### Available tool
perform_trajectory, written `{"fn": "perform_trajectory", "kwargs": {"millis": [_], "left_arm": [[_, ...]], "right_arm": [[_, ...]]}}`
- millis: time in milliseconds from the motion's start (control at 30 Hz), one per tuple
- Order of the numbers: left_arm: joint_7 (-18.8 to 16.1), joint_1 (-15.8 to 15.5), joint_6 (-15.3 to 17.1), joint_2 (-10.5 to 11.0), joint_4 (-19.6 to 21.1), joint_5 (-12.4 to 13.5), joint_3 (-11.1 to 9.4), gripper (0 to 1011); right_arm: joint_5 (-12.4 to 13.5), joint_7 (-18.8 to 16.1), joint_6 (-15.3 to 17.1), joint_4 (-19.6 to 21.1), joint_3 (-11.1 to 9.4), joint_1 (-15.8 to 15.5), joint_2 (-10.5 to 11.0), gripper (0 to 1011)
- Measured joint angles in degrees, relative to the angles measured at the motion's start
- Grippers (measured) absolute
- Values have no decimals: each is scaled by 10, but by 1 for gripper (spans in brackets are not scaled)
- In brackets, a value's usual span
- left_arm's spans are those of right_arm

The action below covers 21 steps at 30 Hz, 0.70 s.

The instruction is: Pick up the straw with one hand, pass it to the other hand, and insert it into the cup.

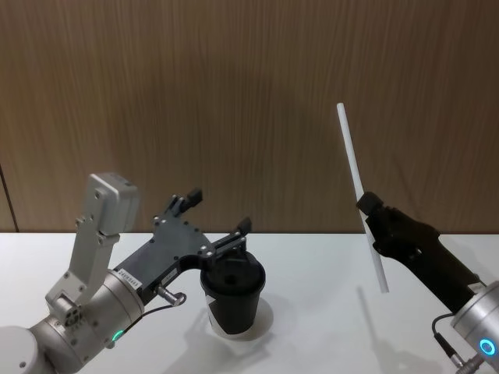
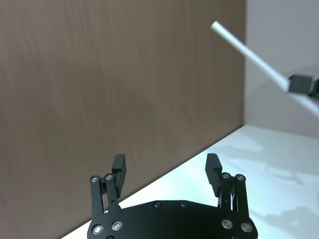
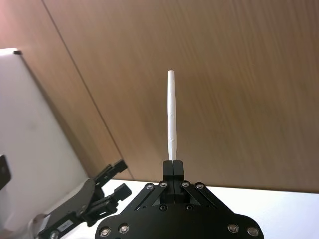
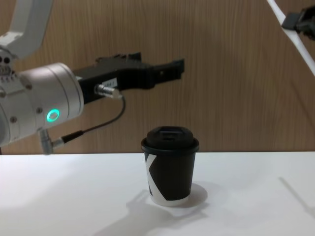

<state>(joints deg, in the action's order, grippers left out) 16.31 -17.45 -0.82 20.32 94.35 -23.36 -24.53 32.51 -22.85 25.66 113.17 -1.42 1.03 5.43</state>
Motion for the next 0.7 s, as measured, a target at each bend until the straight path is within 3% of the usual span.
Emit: {"fn": "perform_trajectory", "kwargs": {"millis": [333,567,700], "left_arm": [[72,-12,-2,-12,0,-73,4,1003],[115,-17,10,-23,-1,-135,8,1003],[128,-17,14,-27,-4,-156,10,1004]], "right_arm": [[31,-36,-8,-7,1,-12,6,2],[37,-55,-17,-26,8,-16,15,2],[37,-64,-23,-37,14,-16,20,2]]}}
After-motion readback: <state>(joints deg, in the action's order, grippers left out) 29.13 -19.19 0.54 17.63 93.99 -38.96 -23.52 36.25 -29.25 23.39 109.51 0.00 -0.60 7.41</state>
